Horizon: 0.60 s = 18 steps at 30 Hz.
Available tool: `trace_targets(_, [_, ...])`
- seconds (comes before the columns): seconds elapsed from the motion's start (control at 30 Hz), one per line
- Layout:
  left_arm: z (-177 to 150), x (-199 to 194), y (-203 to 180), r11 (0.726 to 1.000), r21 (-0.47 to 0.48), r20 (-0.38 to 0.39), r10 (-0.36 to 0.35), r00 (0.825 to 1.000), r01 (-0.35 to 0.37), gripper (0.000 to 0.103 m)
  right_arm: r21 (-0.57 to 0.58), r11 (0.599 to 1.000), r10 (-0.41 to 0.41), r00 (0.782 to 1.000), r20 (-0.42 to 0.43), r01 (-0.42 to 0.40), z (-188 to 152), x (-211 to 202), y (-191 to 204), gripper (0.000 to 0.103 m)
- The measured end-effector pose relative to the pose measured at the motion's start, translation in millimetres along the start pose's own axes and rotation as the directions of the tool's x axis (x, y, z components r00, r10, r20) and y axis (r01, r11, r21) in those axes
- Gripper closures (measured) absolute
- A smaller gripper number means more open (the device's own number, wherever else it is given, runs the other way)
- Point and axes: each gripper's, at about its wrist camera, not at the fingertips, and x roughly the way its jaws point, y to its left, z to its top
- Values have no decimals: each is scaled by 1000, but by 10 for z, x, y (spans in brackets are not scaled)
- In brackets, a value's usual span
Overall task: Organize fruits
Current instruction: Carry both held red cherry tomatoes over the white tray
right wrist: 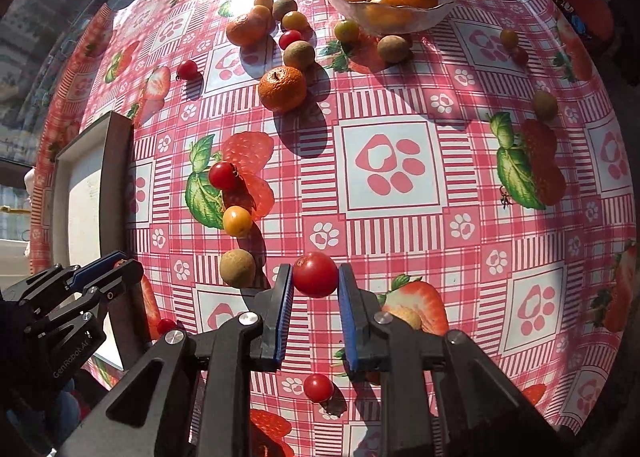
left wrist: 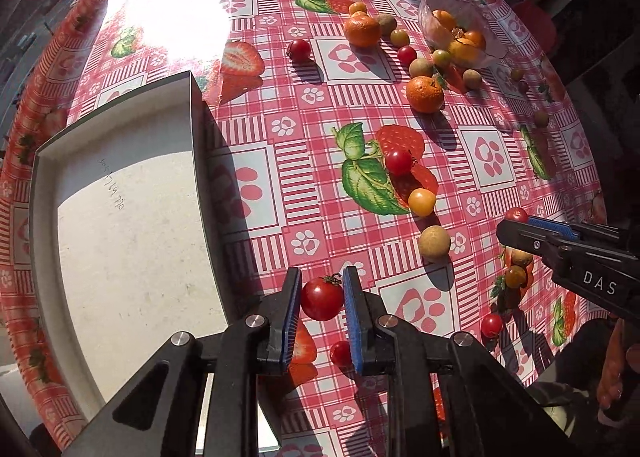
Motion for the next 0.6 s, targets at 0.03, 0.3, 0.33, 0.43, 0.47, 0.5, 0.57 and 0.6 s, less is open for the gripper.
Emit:
trace_targets(0.03, [-26,-45,35,1000,-5,6,1,1000,-1,80,-6,1000,6,1000,2,-6,24,9,94,79])
trace_targets(0.3, [-245,-325,483,996,-82,40,18,999,-15,80,-76,996,40,999,1,-40,-18,-77,515,79])
trace_targets(0.33, [-269,-344,545,995,-95,43,23,999,-19,80,-87,995,44,999,-2,-44,-16,-70,584,79])
trace_targets(0.43, [-371,-399,776,990,-137,42,41,998,-35,80,-124,990,62,998,-12,-63,-22,-44,822,79])
trace_targets(0.47, [-407,-407,854,988,-148,39,50,998,-43,80,-138,988,70,997,-16,-71,-25,-36,904,79])
trace_targets(0.5, [-446,-413,929,986,-157,35,60,998,-54,80,-153,985,76,997,-20,-79,-27,-22,993,79])
trace_targets(0.57, [-528,-415,1078,982,-171,21,84,996,-79,80,-186,978,90,995,-29,-94,-59,15,1197,79])
trace_targets(0.6, [-571,-414,1152,980,-179,14,93,996,-89,80,-201,974,96,995,-36,-101,-74,43,1301,79])
